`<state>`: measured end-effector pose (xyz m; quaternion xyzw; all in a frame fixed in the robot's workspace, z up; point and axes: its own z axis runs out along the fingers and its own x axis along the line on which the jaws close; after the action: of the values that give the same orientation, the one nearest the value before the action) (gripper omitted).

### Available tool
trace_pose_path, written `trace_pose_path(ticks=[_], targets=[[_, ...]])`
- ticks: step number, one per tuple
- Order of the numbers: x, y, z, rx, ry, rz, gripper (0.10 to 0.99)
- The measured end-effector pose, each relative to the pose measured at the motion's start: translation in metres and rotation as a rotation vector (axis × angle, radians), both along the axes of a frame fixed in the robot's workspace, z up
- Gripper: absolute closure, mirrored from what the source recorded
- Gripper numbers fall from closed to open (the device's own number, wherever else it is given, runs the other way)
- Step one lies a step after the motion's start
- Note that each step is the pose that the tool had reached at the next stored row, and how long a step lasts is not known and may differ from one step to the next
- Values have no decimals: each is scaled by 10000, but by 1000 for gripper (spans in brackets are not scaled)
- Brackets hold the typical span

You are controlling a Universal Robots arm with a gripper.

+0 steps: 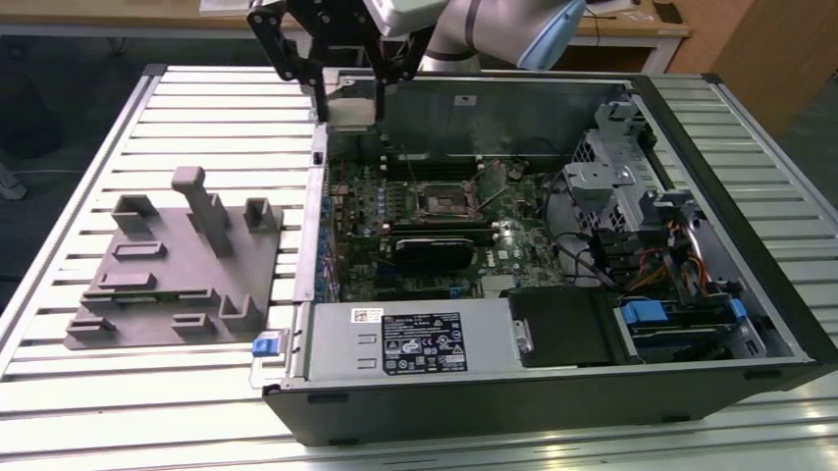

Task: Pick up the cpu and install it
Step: 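Pick up the cpu and move it towards the insertion slot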

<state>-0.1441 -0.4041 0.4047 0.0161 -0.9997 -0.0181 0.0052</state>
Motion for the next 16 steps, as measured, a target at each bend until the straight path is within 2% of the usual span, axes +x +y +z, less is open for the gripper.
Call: trace_pose_path(ticks=[16], targets=[[186,4,-5,0,0,0,545]])
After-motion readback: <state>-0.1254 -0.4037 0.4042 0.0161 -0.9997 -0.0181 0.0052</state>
